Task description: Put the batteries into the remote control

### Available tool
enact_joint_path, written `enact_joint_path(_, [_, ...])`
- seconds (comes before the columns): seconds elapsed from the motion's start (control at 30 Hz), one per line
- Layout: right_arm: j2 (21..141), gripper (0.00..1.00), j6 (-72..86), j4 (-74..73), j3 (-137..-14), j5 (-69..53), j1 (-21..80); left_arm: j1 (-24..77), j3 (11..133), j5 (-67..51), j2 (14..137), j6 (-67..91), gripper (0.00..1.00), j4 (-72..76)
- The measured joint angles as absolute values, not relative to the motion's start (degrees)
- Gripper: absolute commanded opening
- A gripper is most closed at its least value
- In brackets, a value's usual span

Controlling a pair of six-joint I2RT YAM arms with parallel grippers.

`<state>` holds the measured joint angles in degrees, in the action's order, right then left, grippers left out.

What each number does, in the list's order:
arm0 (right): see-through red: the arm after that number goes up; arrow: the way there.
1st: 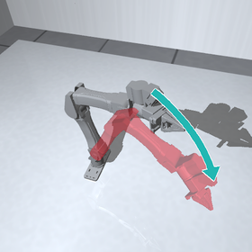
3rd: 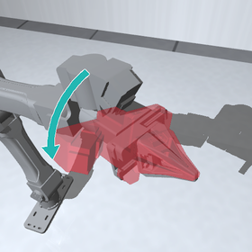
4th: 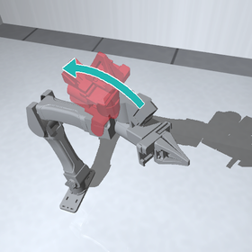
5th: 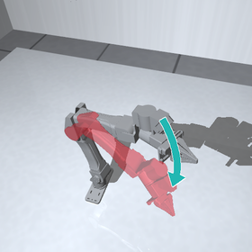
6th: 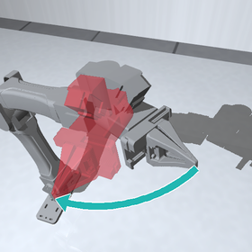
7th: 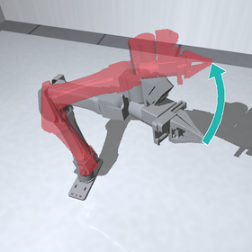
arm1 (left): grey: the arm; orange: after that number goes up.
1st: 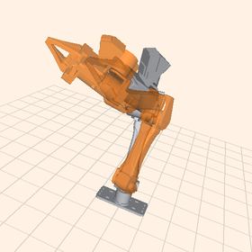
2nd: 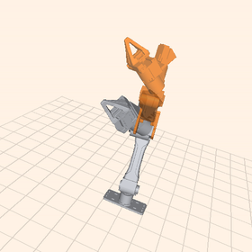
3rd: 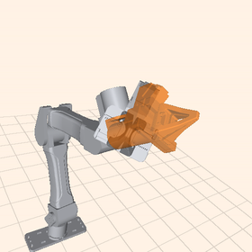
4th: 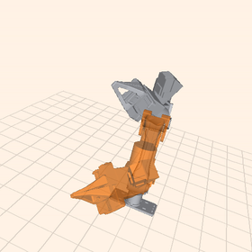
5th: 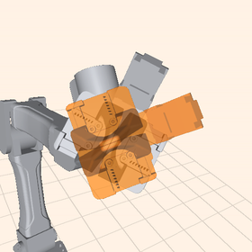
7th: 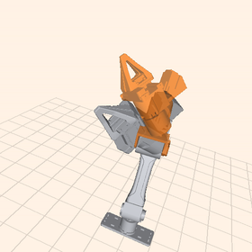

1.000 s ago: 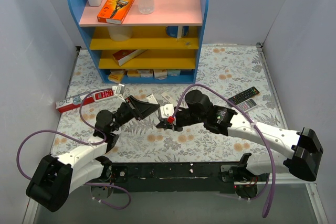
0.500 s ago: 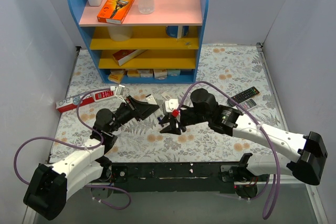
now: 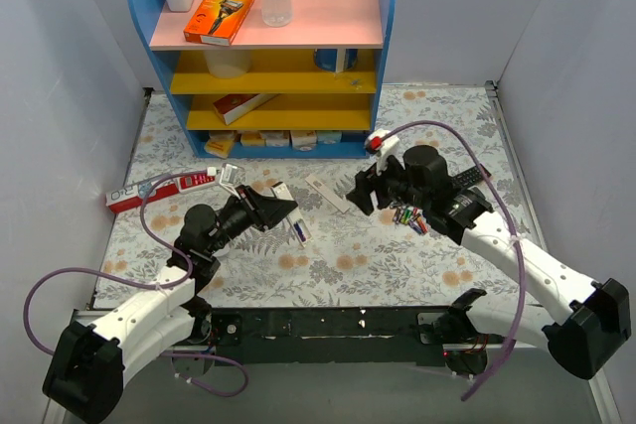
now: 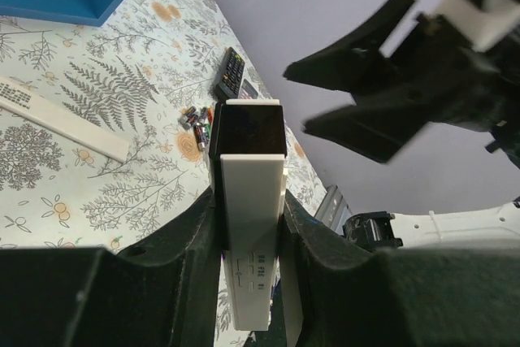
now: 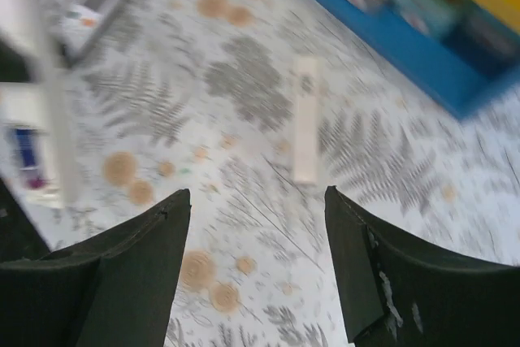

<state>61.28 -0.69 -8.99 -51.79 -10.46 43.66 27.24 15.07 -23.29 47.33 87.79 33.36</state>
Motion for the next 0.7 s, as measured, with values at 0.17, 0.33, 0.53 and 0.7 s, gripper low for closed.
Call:
enact_joint_path(0.17, [63.4, 0.68, 5.0, -14.1, -46.2, -3.7, 30.9, 27.2, 15.0, -22.9, 46.4, 86.9, 0.00, 31.7])
enact_joint_path(0.33, [67.3, 0.59, 8.2, -18.2, -42.2, -2.0, 23.0, 27.2, 14.8, -22.9, 46.3, 86.5, 0.00, 31.2])
enact_joint_path(0.53, [71.1, 0.49, 8.9, -19.4, -41.8, 1.0, 19.8, 27.2, 14.6, -22.9, 46.3, 86.0, 0.00, 30.6])
enact_joint_path(0.7, [74.5, 0.43, 8.8, -19.5, -41.7, 1.6, 19.3, 27.2, 14.3, -23.1, 46.3, 85.9, 0.00, 30.7])
